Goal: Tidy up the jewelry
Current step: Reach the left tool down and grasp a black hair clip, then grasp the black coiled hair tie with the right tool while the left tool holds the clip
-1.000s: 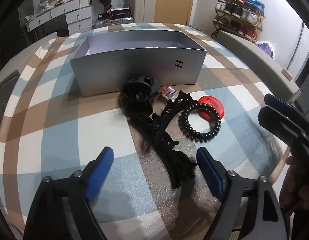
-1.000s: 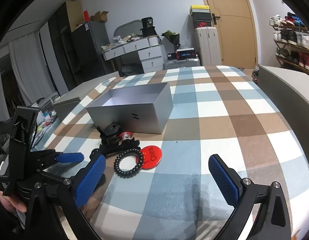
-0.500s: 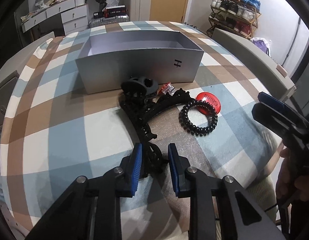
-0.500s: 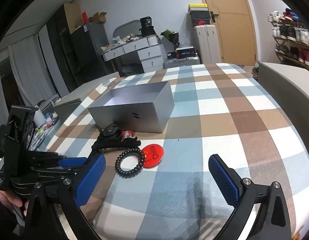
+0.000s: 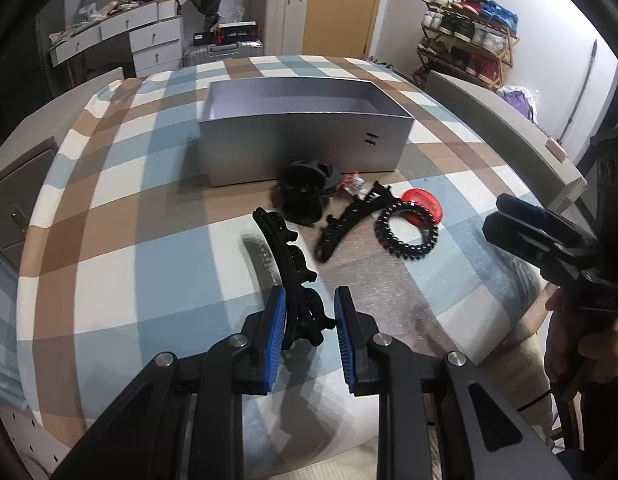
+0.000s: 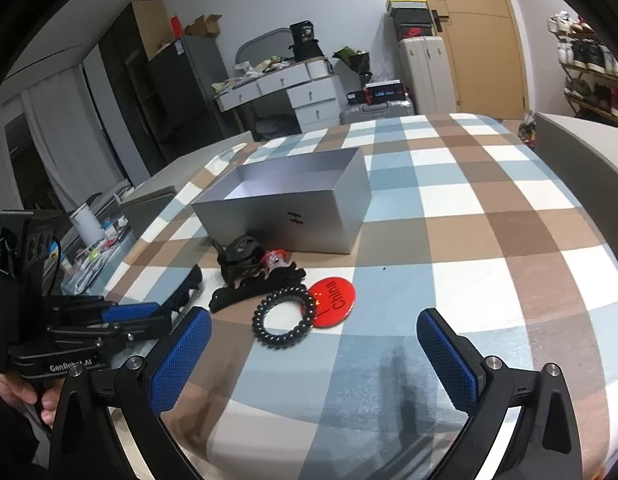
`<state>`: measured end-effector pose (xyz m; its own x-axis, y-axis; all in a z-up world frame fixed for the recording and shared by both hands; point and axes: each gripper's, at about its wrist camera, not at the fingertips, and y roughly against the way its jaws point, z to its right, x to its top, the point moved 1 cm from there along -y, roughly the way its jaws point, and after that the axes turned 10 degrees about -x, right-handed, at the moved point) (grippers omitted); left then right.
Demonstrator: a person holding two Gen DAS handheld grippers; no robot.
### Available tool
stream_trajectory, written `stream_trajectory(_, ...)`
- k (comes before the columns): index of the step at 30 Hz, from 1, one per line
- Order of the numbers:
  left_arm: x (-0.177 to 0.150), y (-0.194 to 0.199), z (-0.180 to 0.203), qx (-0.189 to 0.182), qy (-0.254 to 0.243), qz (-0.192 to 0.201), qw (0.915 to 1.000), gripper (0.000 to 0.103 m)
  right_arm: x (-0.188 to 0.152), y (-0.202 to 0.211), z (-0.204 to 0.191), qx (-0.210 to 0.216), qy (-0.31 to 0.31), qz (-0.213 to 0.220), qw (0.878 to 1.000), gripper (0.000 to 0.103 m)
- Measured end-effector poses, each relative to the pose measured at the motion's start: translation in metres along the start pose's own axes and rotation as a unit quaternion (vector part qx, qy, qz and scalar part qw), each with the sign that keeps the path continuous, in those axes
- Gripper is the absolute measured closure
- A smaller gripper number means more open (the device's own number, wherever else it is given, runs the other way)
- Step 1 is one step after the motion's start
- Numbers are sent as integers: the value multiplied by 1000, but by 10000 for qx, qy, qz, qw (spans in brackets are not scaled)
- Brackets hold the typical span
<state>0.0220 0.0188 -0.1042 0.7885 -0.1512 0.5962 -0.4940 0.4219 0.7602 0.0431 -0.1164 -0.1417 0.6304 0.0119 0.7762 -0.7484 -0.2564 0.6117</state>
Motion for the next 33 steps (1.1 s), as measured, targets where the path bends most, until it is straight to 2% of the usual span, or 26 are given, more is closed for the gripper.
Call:
stream_trajectory(7, 0, 6, -16, 58, 218, 167, 9996, 84, 3, -10, -6, 11, 56, -173, 9998, 0)
stream_trajectory(13, -1, 7, -25, 78, 310, 237, 9992, 84, -1, -19, -27, 9, 424, -232, 9988, 3)
stream_trajectory(17, -3, 9, -29, 72, 357, 272, 9990, 84, -4, -29, -37, -83, 575, -398, 9975, 17)
stream_trajectory(18, -3, 9, -29, 70, 361, 274, 9989, 84, -5, -33, -40, -134, 632, -448, 9969, 18)
stream_trajectory(20, -4, 9, -31, 72, 368, 278, 9989, 84, -6, -35, -45, -241, 751, -429, 9960, 22)
stream_trajectory(23, -4, 8, -34, 66, 400, 276, 9988, 84, -10, -38, -55, -424, 1093, -399, 9923, 33)
stream_trajectory(26, -4, 7, -36, 46, 440, 255, 9987, 84, -15, -41, -65, -702, 1455, -362, 9862, 37)
stream_trajectory(27, -4, 7, -36, 32, 446, 248, 9987, 84, -15, -42, -68, -744, 1532, -374, 9847, 42)
stream_trajectory(29, -3, 8, -36, 47, 427, 263, 9987, 84, -16, -43, -71, -738, 1626, -432, 9830, 53)
stream_trajectory(33, -1, 10, -37, 63, 395, 308, 9987, 84, -14, -44, -69, -667, 1607, -495, 9835, 57)
